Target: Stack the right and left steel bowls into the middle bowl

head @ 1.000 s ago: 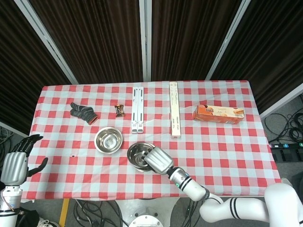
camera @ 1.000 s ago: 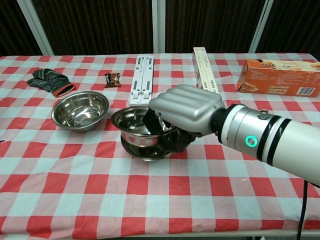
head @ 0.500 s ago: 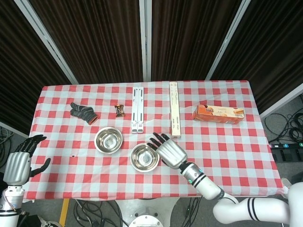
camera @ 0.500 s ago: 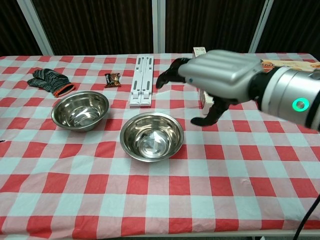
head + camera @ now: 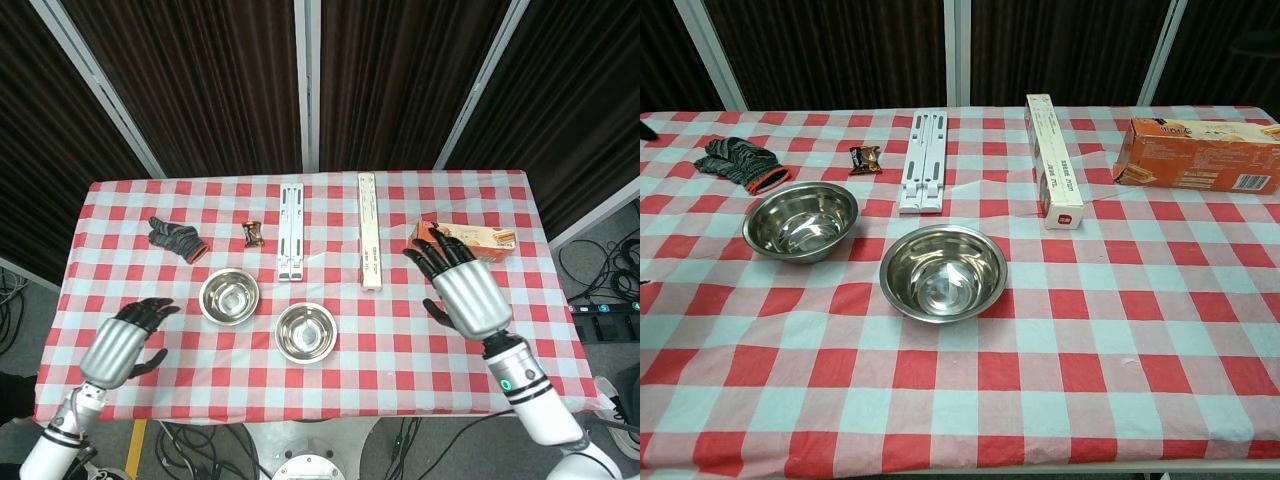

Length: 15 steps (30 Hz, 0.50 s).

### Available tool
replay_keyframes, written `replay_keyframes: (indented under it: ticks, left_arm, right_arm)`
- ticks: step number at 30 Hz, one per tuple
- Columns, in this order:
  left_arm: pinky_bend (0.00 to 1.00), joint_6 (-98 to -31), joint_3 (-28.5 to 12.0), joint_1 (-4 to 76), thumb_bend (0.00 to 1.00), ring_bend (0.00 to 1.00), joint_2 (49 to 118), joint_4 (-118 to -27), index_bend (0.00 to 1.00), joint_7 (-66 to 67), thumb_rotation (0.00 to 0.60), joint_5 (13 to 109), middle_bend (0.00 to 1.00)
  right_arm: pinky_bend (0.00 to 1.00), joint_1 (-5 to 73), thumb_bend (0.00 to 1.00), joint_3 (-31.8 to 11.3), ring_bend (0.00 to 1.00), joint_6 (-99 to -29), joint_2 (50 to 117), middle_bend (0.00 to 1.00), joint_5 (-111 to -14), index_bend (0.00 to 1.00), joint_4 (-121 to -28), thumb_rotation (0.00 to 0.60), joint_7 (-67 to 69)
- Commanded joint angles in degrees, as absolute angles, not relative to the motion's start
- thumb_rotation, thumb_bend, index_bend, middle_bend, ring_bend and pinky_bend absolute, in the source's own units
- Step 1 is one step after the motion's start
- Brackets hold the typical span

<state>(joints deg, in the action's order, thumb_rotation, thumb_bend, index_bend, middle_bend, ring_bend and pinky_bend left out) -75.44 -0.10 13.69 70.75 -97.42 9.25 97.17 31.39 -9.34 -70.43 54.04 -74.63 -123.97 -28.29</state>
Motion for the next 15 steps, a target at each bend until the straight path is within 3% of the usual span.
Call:
replay_keyframes:
  ticks: [1, 8, 15]
  left_arm:
    - [0.31, -69.3, 0.1, 18.8, 0.31, 0.22, 73.6, -96.8, 0.26, 14.9, 0.6, 99.9, 0.3]
    - [0.33, -63.1, -1.5, 23.6, 0.31, 0.23, 79.6, -88.1, 0.31, 17.1, 0.6, 97.7, 0.32]
    - [0.35, -60.9, -2.2, 27.2, 0.31, 0.25, 83.5, -79.1, 0.34, 12.9, 0.6, 96.5, 0.35]
  right_arm:
    - [0.17, 28.0, 0.21, -9.6, 0.04, -73.2, 49.8, 0.14, -78.4, 0.16, -125.5, 0.6, -22.5]
    - [0.17, 25.1, 0.2, -8.6, 0.04, -74.6, 46.5, 0.15, -83.5, 0.16, -124.8, 0.6, -15.6]
    - [0.17, 23.9, 0.19, -8.2, 0.04, -75.4, 47.7, 0.15, -86.0, 0.16, -120.7, 0.6, -11.6]
